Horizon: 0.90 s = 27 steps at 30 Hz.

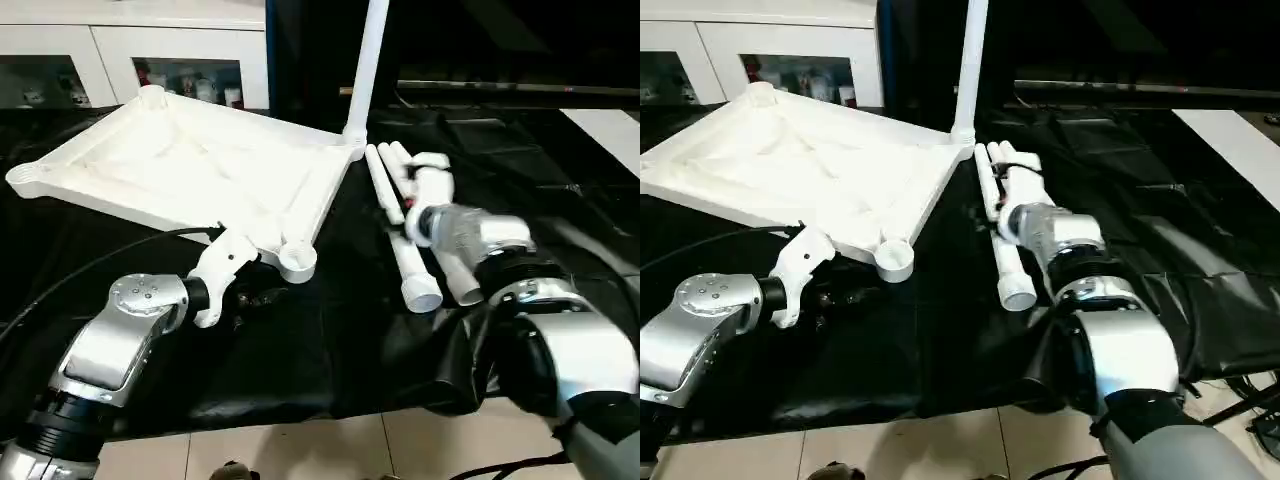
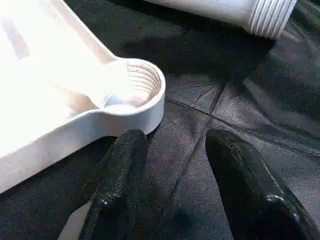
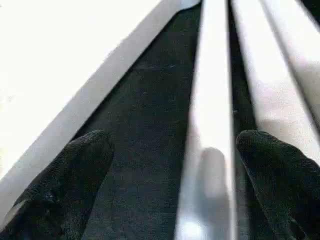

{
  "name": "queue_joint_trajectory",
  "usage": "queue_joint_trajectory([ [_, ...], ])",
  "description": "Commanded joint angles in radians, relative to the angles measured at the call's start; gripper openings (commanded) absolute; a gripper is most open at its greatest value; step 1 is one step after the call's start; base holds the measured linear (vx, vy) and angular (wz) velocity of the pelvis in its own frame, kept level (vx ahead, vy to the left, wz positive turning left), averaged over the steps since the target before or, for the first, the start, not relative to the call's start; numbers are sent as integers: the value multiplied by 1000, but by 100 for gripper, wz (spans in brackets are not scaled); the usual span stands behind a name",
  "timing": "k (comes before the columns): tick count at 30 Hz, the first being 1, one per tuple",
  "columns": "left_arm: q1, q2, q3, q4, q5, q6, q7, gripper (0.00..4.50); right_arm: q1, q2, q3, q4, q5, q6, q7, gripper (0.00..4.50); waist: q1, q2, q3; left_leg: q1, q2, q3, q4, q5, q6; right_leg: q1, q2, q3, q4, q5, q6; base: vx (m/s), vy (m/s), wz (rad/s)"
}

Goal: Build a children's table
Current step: Pick table leg

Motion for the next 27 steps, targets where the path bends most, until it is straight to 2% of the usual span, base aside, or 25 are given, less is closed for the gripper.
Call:
queue_joint_trajectory([
  [1, -5, 5, -5, -18, 1, 10, -1, 237, -7, -12, -3, 16, -10, -11, -23, 444, 0, 14, -73, 25, 16, -10, -67, -270, -62, 44, -42, 37, -61, -224, -185, 0, 0, 0],
  [12, -14, 2, -8, -17, -4, 13, 1, 237, 23, 20, 23, 64, -25, 56, -3, 444, -1, 14, -73, 25, 17, -10, -66, -259, -57, 44, -42, 37, -58, -208, -191, 0, 0, 0],
  [27, -21, 0, -10, -5, 0, 3, 3, 237, 11, 39, 9, 57, -18, 23, 27, 444, 0, 15, -74, 25, 17, -10, -66, -260, -61, 45, -42, 36, -56, -205, -191, 0, 0, 0],
])
